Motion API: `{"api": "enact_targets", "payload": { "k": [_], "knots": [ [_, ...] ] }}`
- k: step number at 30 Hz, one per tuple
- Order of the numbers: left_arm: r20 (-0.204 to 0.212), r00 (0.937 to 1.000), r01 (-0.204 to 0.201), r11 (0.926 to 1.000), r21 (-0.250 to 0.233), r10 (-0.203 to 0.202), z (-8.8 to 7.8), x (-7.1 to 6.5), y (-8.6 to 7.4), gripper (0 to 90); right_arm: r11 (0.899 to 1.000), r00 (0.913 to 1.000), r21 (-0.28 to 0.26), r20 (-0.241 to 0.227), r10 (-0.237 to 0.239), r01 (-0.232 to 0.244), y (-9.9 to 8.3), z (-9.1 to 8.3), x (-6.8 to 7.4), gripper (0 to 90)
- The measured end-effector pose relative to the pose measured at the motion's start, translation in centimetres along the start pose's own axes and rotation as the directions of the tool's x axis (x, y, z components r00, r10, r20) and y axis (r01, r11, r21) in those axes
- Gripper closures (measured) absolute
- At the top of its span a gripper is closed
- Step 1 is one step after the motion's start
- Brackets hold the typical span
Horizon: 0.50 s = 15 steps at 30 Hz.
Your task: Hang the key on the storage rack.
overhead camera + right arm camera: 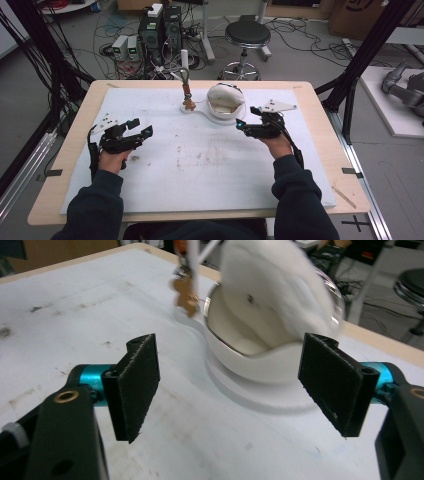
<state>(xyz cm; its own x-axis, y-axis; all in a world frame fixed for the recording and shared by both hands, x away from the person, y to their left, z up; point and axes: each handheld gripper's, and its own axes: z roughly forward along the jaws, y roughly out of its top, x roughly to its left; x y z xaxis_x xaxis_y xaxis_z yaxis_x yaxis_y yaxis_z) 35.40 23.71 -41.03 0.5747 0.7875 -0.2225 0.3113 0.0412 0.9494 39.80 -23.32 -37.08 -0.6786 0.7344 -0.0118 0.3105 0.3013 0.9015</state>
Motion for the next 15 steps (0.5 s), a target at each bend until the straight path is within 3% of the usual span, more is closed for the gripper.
{"api": "enact_targets", "payload": {
  "k": [4,15],
  "knots": [
    [-0.001,1.0,0.0,1.0,-0.005,0.0,0.0,-0.1,0.0,25.3,0.999,0.9992,-0.013,0.022,0.034,-0.034,-1.2,-1.5,-0.9,22.1],
    [0.003,0.9998,-0.021,0.9997,-0.014,0.021,0.0,-0.2,0.1,24.0,0.999,0.9958,0.001,0.084,0.035,-0.035,-3.8,-4.2,-1.8,22.0]
  ]
}}
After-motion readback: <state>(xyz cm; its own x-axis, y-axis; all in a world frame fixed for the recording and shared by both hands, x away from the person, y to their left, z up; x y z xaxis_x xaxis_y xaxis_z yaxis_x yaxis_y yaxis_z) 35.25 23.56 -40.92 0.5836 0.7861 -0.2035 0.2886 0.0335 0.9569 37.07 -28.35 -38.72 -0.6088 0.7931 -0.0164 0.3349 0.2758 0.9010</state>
